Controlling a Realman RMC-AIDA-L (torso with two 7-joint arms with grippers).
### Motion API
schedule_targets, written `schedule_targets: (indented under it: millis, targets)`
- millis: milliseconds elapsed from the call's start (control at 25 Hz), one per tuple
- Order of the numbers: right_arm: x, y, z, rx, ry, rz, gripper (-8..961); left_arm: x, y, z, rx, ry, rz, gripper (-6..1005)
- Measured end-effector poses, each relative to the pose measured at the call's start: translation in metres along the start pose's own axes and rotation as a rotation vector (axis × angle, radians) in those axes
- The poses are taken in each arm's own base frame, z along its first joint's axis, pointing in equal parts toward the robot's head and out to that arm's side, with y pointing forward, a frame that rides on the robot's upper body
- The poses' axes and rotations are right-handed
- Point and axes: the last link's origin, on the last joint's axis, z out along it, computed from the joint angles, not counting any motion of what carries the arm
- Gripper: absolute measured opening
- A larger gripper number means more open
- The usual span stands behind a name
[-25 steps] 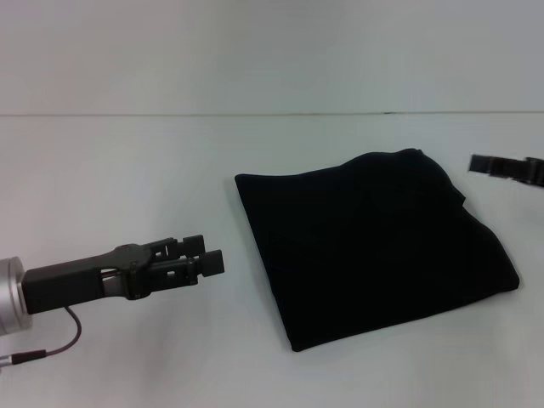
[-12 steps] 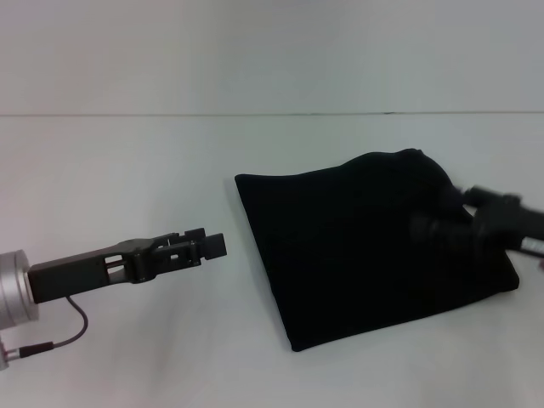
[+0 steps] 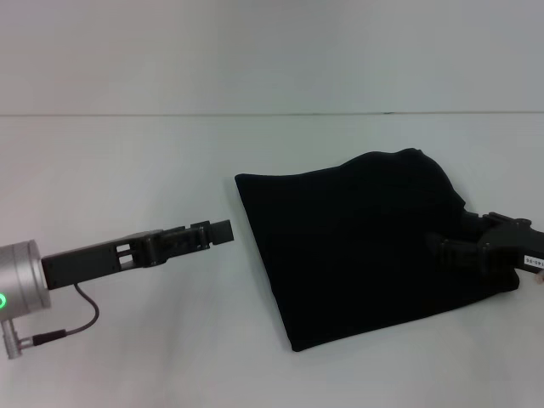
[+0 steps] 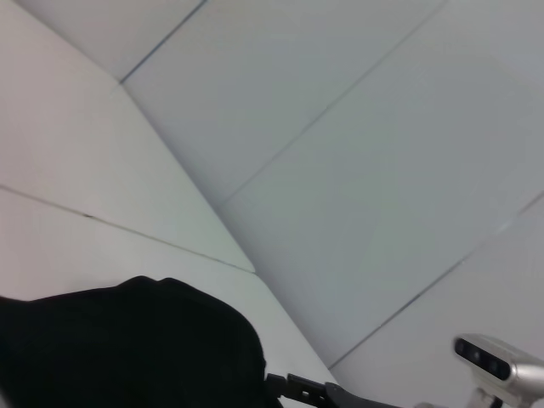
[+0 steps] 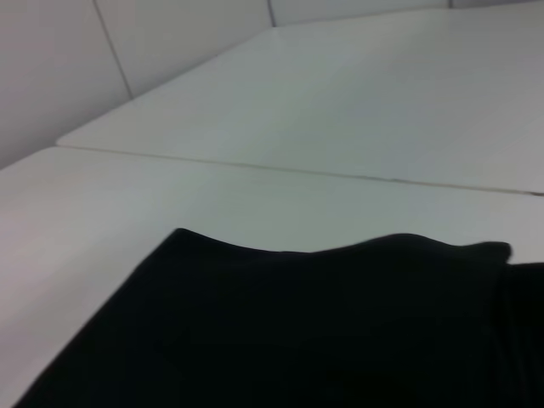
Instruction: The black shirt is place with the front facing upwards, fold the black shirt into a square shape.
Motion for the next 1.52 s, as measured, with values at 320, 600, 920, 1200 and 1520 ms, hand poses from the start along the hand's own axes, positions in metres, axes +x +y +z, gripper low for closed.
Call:
schedule_targets:
  millis: [320,600,920,1200,1520]
  targets:
    - [0.001,-0.003,0.0,0.022,0.005,0.004,916,0.003,-0.009,0.005,0.059,0.002,-0.052,908]
    - [0.001,0.005,-0.005,-0.032,-0.017,-0.057,915,0.008,-0.02,0.011,0.132,0.021,-0.121,907]
    - [0.017,0.033,-0.02,-0.205,-0.061,-0.238,915,0.018,-0.043,0.035,0.311,0.008,-0.228,908]
    - [0.038,0.047,-0.028,-0.255,-0.087,-0.306,915,0.017,-0.047,0.069,0.369,-0.043,-0.257,894]
    - [0.047,0.051,-0.029,-0.269,-0.085,-0.35,915,0.012,-0.045,0.089,0.384,-0.058,-0.282,876]
